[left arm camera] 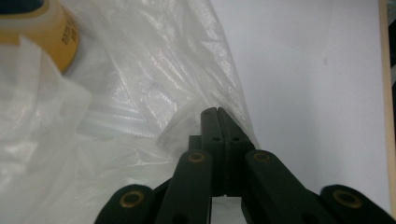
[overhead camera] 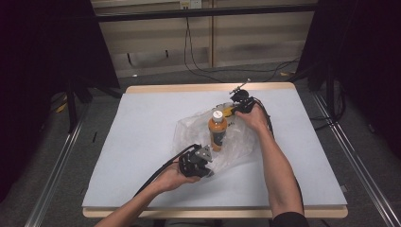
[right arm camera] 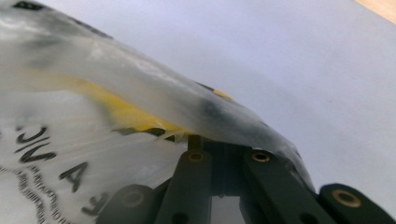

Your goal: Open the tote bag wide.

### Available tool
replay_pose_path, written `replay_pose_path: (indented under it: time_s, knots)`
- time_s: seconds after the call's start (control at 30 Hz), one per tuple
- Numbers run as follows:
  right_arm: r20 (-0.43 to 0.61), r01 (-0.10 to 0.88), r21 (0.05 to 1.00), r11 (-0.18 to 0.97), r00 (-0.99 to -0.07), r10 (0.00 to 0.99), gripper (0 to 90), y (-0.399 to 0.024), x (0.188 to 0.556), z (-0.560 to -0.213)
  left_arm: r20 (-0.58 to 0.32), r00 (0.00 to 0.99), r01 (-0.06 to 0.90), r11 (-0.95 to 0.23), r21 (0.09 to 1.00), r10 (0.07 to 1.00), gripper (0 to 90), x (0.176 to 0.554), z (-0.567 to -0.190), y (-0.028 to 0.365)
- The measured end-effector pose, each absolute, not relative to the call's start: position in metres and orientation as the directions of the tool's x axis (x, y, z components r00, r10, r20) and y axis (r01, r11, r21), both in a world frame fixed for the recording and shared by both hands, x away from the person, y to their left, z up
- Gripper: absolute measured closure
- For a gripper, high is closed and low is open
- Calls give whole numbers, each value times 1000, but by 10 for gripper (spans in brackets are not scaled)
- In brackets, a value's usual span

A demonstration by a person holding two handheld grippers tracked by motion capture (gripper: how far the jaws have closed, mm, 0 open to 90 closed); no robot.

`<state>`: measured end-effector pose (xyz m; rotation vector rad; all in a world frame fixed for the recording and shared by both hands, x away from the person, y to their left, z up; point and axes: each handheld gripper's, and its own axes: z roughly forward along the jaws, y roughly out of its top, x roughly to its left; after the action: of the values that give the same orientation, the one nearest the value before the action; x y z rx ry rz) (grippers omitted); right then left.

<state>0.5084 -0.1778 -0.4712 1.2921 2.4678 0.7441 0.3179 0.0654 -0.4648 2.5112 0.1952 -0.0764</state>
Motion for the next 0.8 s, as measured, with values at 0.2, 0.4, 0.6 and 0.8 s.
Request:
replay_pose_path:
  time_s: [0.2,0.4,0.6,0.8]
  knots:
    - [82,609,612,505,-684,725,900,-174,476,-452,-125,979,206,-732,650,164,900,333,-446,78]
    - [90,535,654,535,-757,647,900,-175,439,-438,-130,960,264,-658,705,247,900,357,-430,91]
    - [75,512,615,600,-795,602,900,-173,415,-454,-137,930,341,-658,671,342,900,385,-448,97]
    - [90,521,624,582,-788,609,900,-193,397,-475,-145,910,390,-681,620,389,900,392,-469,105]
